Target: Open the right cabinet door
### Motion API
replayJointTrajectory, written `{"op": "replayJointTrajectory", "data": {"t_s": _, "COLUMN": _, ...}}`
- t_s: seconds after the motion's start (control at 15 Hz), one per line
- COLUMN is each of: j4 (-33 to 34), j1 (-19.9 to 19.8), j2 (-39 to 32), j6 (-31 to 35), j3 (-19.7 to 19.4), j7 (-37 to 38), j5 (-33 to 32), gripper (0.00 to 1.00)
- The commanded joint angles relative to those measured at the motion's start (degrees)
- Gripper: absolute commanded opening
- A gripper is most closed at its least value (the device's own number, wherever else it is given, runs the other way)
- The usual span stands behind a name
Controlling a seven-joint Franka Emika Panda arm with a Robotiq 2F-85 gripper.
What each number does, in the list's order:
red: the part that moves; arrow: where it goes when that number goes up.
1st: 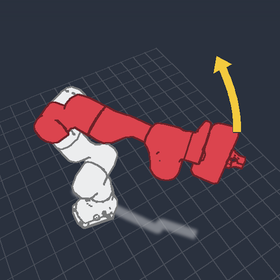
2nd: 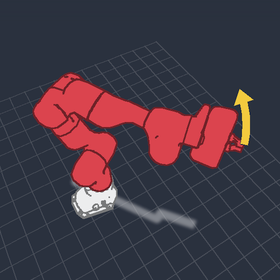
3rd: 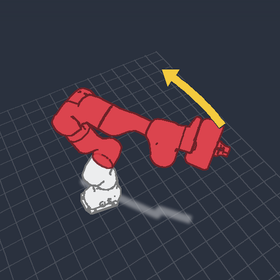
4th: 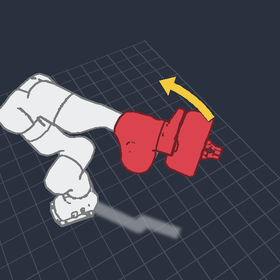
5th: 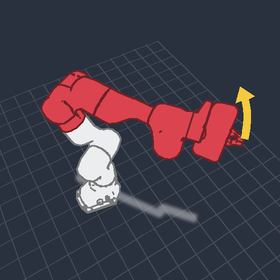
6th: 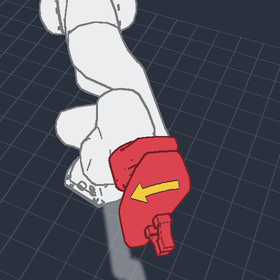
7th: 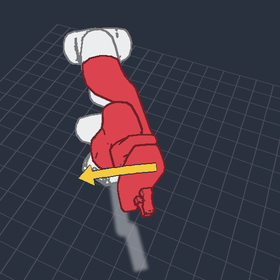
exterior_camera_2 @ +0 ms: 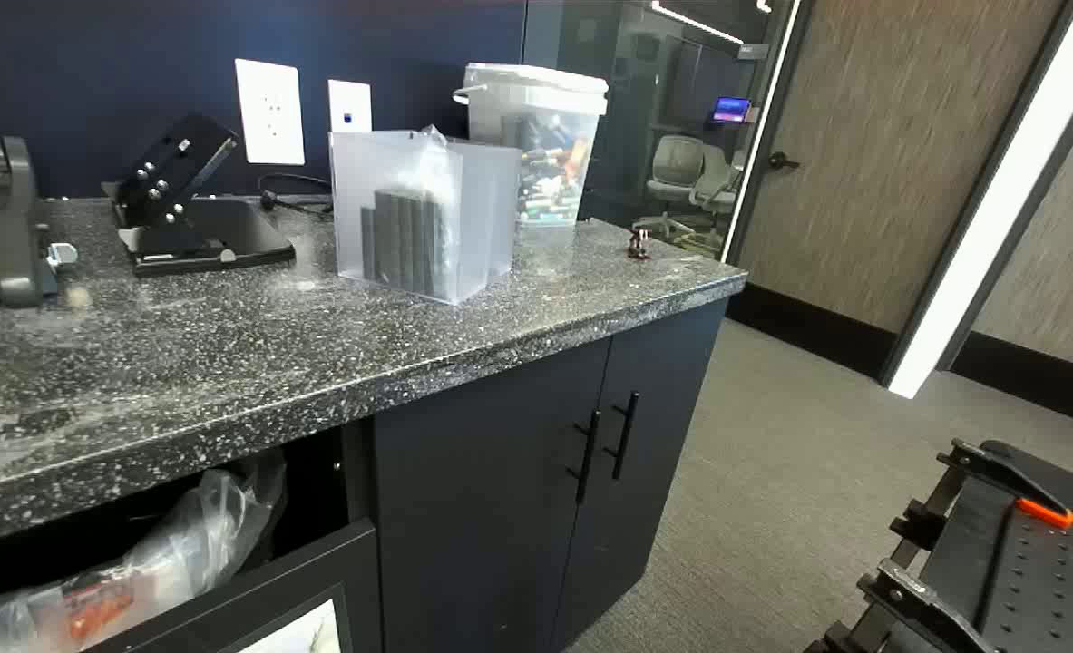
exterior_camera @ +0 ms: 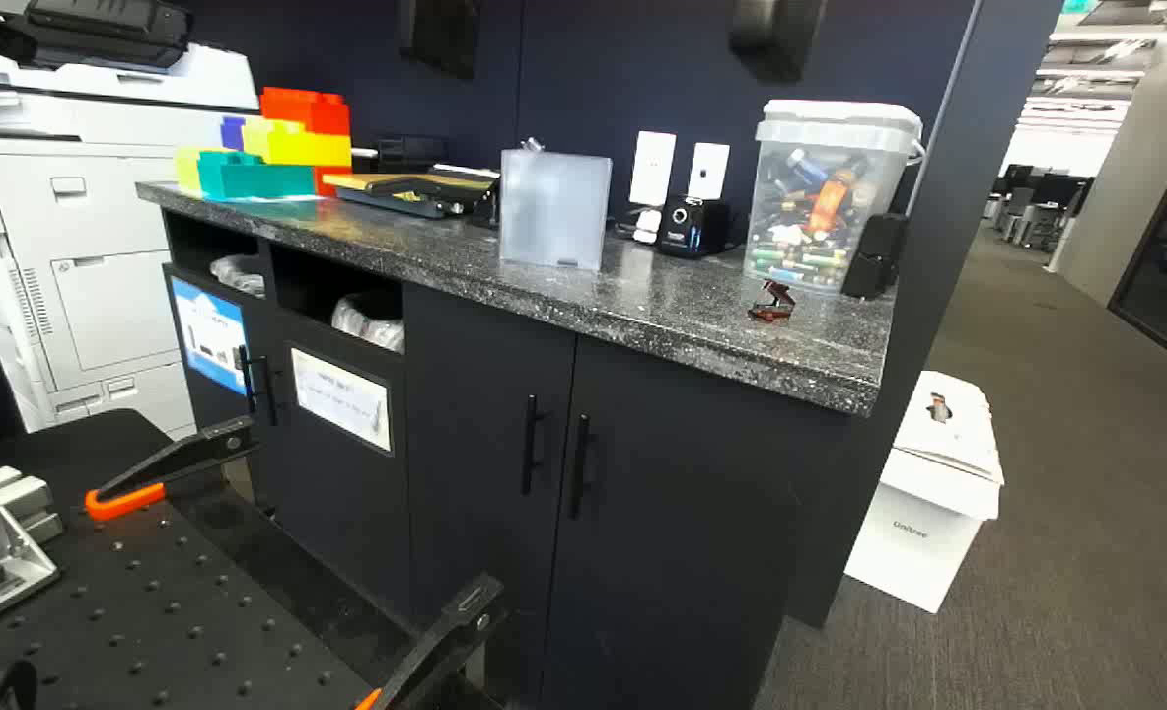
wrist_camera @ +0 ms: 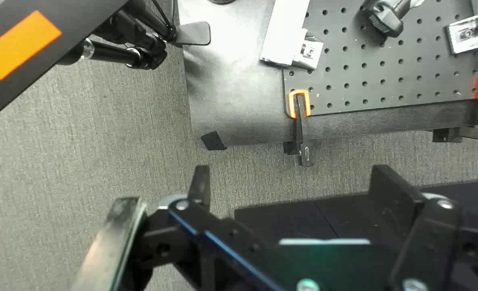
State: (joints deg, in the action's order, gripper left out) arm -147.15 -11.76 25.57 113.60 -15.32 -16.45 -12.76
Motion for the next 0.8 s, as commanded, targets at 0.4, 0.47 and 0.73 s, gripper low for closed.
{"op": "replayJointTrajectory", "data": {"t_s": 0.4, "j4": 0.93, "j1": 1.07, "j2": -6.91, "j6": 4.71, "j3": 0.93, "j7": 2.39, "j5": 1.1, "gripper": 1.0}}
{"op": "replayJointTrajectory", "data": {"t_s": 0.47, "j4": 1.34, "j1": 1.9, "j2": -10.72, "j6": 7.84, "j3": 1.43, "j7": 3.55, "j5": 1.69, "gripper": 1.0}}
{"op": "replayJointTrajectory", "data": {"t_s": 0.73, "j4": 2.51, "j1": 4.89, "j2": -24.12, "j6": 19.61, "j3": 4.0, "j7": 5.47, "j5": 4.95, "gripper": 1.0}}
